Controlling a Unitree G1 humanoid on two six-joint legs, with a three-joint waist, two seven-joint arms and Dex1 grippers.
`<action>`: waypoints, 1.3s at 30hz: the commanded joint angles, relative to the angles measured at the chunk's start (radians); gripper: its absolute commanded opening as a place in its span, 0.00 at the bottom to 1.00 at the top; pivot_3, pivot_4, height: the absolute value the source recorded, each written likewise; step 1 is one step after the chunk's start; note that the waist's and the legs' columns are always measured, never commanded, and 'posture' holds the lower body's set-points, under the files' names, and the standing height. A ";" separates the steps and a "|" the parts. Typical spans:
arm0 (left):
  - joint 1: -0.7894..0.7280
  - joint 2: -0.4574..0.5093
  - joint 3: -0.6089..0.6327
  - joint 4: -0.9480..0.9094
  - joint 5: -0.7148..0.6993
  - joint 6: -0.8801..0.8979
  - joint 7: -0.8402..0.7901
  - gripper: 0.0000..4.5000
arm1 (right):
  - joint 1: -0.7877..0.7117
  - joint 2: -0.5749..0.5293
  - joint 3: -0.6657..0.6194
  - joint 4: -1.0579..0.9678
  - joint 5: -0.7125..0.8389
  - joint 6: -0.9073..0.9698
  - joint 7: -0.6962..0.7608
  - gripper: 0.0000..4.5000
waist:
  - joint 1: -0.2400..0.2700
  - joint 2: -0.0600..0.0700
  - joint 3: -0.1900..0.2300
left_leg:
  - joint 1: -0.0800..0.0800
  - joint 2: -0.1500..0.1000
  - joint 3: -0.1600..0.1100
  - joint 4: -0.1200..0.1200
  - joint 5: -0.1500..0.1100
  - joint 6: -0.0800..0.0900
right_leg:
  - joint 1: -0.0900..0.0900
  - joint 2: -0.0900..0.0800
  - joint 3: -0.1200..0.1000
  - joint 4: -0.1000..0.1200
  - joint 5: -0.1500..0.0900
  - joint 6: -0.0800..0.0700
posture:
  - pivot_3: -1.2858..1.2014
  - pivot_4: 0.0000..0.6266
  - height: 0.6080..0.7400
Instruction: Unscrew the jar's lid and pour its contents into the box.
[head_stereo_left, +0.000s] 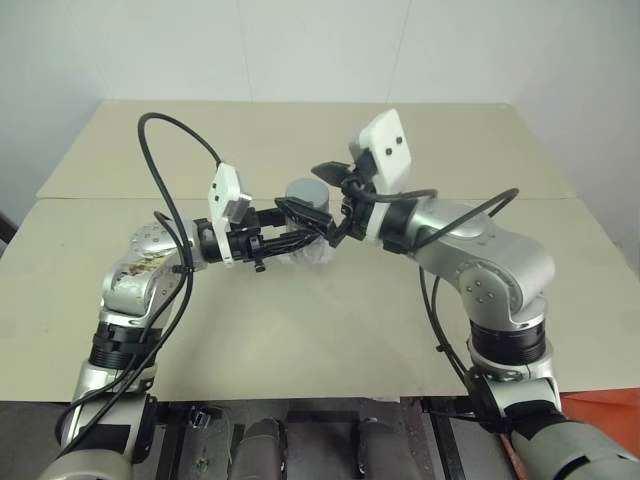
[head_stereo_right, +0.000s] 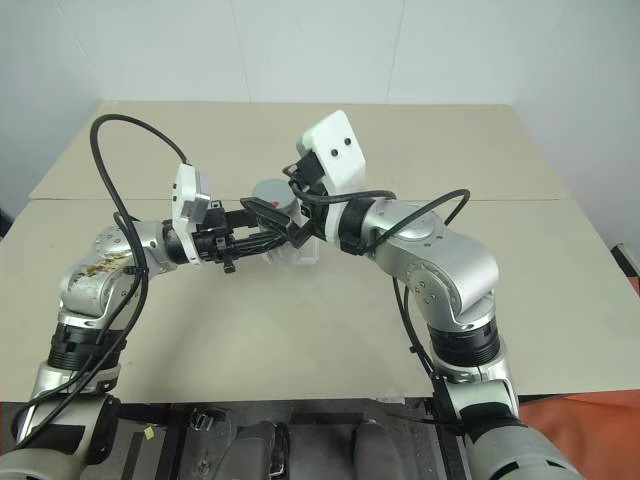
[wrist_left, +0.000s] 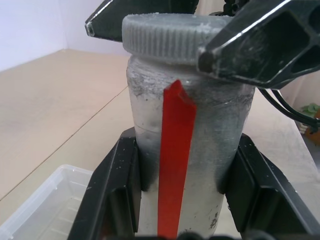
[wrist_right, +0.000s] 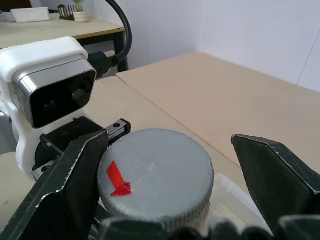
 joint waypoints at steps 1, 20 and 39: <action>-0.013 0.039 0.026 -0.014 -0.011 -0.014 -0.038 0.42 | 0.009 -0.044 -0.052 -0.038 -0.001 -0.016 0.015 0.99 | 0.000 0.000 0.000 | 0.000 0.000 0.000 0.000 0.000 0.000 | 0.000 0.000 0.000 0.000 0.000 0.000 | 0.52 0.24 1.00; 0.022 0.111 0.055 -0.022 -0.058 -0.008 -0.142 0.42 | 0.064 -0.146 -0.109 -0.092 0.076 -0.060 0.123 0.99 | 0.001 0.000 0.000 | 0.000 0.000 0.001 0.000 0.000 0.000 | 0.000 0.000 0.000 -0.002 0.000 0.000 | 0.52 0.24 1.00; -0.035 0.023 0.041 0.138 -0.007 -0.082 -0.087 0.42 | -0.021 -0.137 -0.107 -0.021 0.107 -0.093 0.201 0.99 | 0.001 0.000 0.000 | 0.000 0.000 0.001 0.000 0.000 0.000 | 0.000 0.000 0.000 -0.002 0.000 0.000 | 0.52 0.24 1.00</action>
